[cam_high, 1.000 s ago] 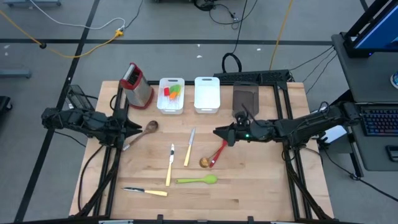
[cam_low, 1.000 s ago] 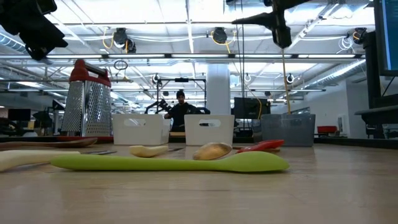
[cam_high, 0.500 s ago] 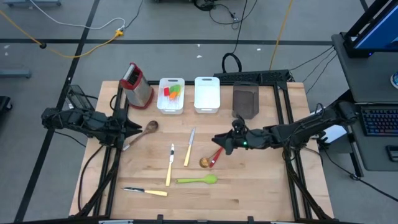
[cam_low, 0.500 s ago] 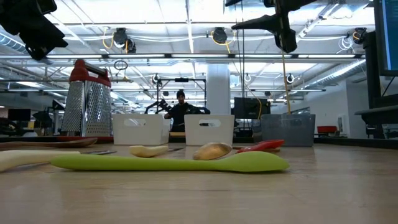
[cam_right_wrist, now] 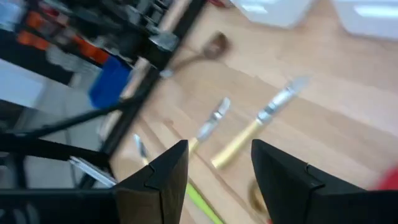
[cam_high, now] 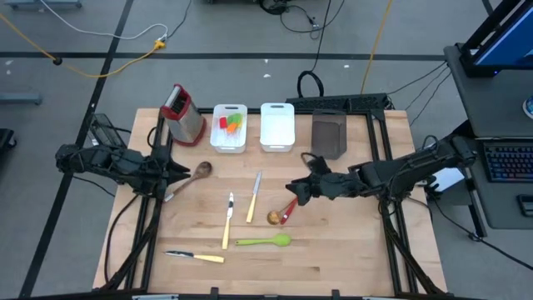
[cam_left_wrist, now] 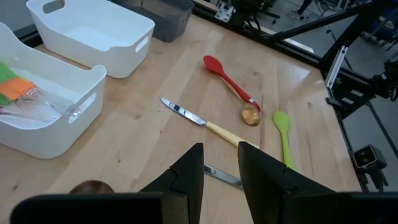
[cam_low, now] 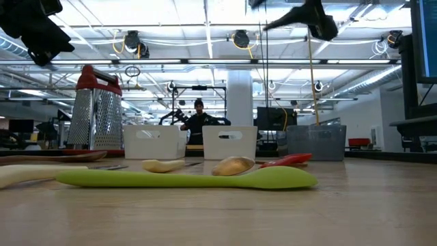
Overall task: Pick & Place Kitchen Items
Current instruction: Put the red serving spoon into the black bin
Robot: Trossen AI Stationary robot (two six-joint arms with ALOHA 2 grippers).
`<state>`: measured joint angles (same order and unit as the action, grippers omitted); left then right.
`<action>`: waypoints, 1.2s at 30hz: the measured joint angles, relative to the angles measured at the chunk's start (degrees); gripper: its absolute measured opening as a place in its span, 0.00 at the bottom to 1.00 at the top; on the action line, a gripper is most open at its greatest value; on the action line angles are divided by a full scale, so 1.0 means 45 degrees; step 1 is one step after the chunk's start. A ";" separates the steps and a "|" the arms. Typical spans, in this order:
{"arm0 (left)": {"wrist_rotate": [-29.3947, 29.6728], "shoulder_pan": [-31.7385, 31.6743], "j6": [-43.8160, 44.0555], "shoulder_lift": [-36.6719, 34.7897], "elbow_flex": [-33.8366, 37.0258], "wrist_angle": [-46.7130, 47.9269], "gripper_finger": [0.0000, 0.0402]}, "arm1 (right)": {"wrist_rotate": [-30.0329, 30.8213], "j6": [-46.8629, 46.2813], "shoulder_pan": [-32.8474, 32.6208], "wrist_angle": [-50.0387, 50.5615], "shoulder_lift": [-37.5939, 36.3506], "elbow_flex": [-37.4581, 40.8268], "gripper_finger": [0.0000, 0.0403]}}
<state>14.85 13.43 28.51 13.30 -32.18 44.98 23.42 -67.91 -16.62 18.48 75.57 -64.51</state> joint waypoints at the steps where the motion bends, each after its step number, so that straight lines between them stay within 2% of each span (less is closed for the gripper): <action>1: 0.0000 -0.0004 -0.0003 0.0000 0.0000 -0.0001 0.25 | -0.0162 -0.0258 0.0004 0.0385 0.0154 -0.0199 0.42; 12: 0.0000 0.0001 -0.0277 0.0002 0.0000 -0.0051 0.25 | -0.1020 -0.3416 0.0024 0.3000 0.1899 -0.1684 0.42; 18: -0.0005 0.0001 -0.0311 0.0005 0.0000 -0.0059 0.25 | -0.2169 -0.5648 0.0024 0.5158 0.2732 -0.1806 0.42; 21: -0.0044 0.0006 -0.0327 0.0005 0.0000 -0.0060 0.25 | -0.2277 -0.6678 0.0024 0.5605 0.3034 -0.1806 0.42; 28: -0.0335 0.0011 -0.0685 0.0005 0.0000 -0.0230 0.25 | -0.2543 -0.8690 0.0112 0.6038 0.3823 -0.1756 0.42; 32: -0.0340 0.0011 -0.0723 0.0005 -0.0004 -0.0259 0.25 | -0.1917 -0.8674 0.0117 0.4864 0.4199 -0.1441 0.42; 36: -0.0339 0.0016 -0.0738 0.0005 -0.0005 -0.0254 0.25 | -0.1881 -0.8429 0.0119 0.3566 0.4221 -0.0838 0.42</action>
<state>13.33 13.50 25.19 13.32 -32.21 43.83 14.96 -105.84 -16.09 34.52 94.56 -68.29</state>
